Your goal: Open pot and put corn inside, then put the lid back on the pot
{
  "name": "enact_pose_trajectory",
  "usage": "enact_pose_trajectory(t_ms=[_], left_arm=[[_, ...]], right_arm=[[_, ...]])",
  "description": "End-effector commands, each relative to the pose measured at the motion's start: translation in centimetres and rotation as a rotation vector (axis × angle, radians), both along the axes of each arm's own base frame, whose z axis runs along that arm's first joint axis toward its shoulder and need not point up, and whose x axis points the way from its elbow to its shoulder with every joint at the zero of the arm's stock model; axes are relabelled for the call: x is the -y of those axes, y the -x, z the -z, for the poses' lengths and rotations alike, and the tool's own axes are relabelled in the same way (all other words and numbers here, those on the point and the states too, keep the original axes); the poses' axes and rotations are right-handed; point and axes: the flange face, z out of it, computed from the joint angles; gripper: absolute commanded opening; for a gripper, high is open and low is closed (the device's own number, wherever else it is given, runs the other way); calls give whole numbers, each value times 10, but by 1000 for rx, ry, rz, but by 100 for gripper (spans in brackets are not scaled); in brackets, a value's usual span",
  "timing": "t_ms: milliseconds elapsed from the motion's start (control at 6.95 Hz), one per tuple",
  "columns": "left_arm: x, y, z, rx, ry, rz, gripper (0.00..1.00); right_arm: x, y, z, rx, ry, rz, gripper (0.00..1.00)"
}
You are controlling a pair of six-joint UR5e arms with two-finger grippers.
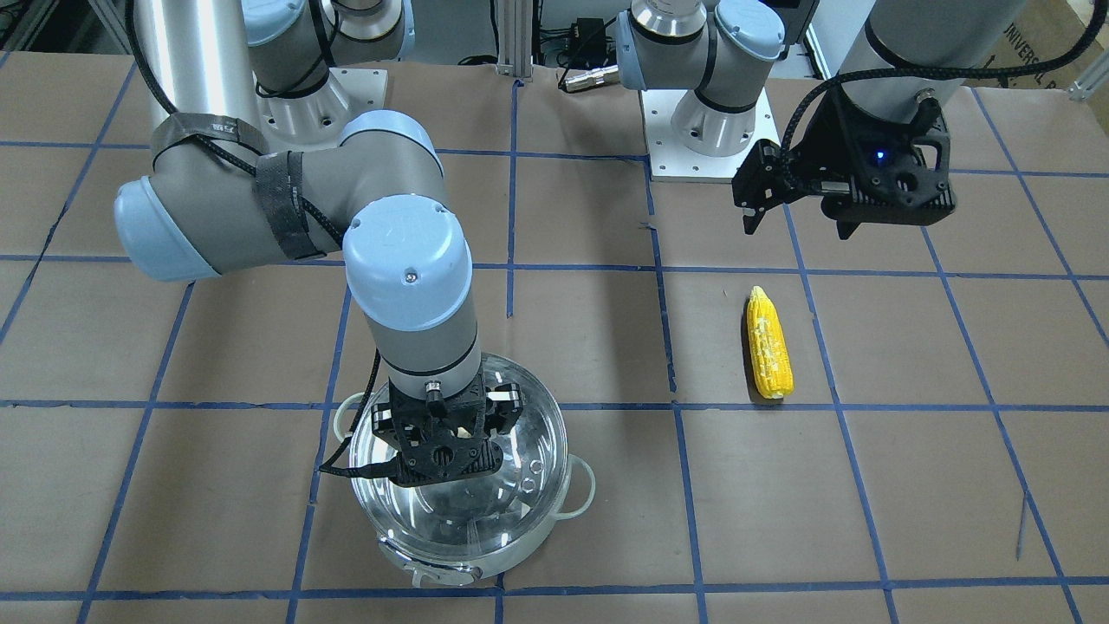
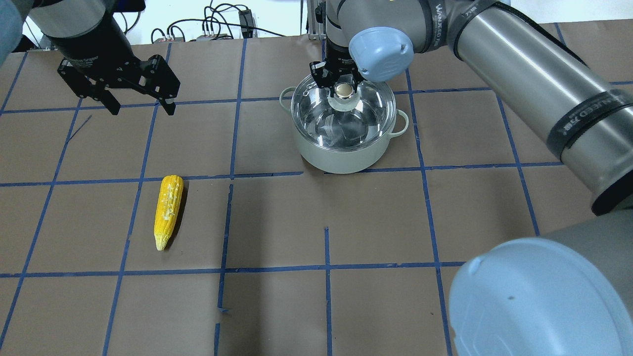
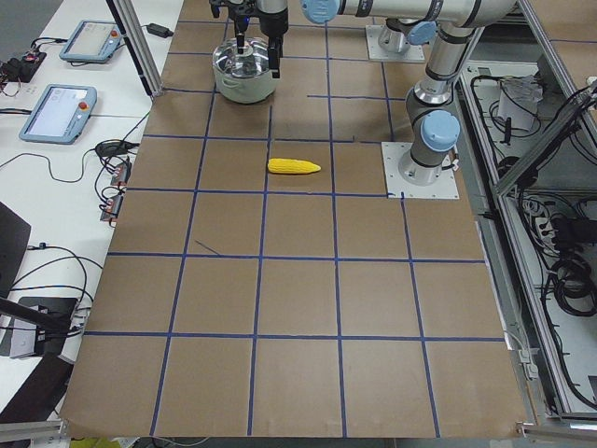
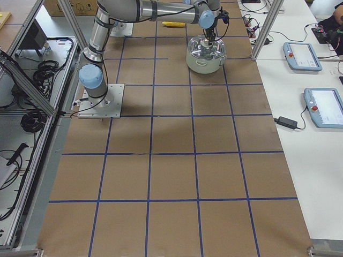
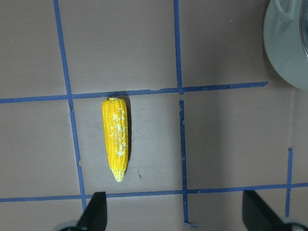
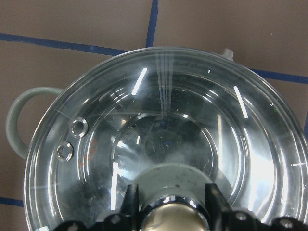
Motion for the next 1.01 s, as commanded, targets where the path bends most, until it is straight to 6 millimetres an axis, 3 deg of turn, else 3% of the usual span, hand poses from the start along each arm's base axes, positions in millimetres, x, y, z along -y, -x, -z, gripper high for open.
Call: enact_pose_trajectory(t_ms=[0, 288, 432, 720, 864], left_arm=[[0, -3, -2, -2, 4, -3, 100], [4, -10, 3, -7, -2, -6, 100], [19, -25, 29, -15, -48, -30, 100], [41, -63, 106, -39, -114, 15, 100], [35, -73, 143, -46, -149, 49, 100]], right_arm=[[1, 0, -13, -2, 3, -1, 10], [-11, 11, -105, -50, -57, -23, 11], [-8, 34, -136, -60, -78, -45, 11], [-2, 153, -202, -52, -93, -56, 11], [0, 214, -214, -40, -96, -31, 11]])
